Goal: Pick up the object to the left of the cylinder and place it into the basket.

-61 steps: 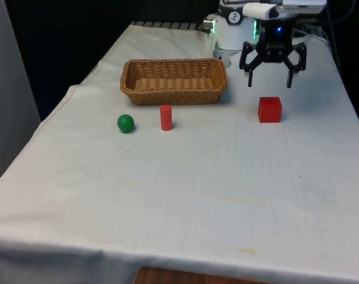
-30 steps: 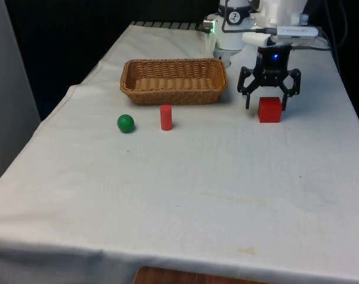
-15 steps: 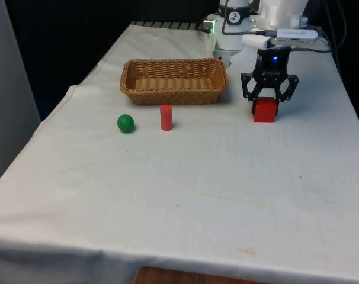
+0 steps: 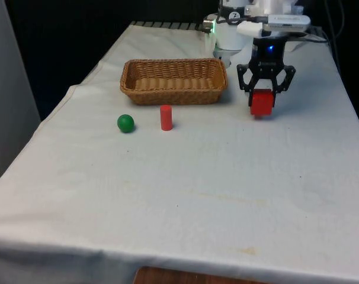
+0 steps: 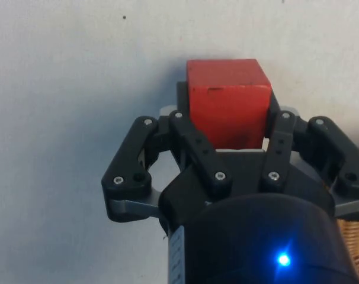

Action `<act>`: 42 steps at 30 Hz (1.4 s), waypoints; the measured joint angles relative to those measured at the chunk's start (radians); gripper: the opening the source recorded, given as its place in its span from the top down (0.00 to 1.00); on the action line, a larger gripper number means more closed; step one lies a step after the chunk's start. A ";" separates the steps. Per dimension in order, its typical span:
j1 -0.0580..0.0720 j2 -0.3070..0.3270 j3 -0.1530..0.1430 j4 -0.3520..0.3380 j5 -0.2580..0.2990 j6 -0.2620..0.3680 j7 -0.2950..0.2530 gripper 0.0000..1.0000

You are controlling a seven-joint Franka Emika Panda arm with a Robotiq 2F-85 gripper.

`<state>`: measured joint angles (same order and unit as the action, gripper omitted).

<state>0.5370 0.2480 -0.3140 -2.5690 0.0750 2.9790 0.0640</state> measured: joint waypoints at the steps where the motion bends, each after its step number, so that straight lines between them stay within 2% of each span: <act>1: 0.000 0.000 0.000 0.000 0.000 0.000 0.000 0.99; 9: 0.000 -0.056 -0.026 -0.026 0.000 -0.012 -0.030 0.99; 23: 0.000 -0.130 -0.051 -0.049 -0.001 -0.021 -0.049 0.99; 31: -0.004 -0.206 -0.067 -0.076 -0.001 -0.039 -0.075 0.99; 42: -0.012 -0.263 -0.099 -0.106 -0.001 -0.055 -0.124 0.99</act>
<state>0.5250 -0.0150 -0.4130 -2.6750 0.0740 2.9240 -0.0600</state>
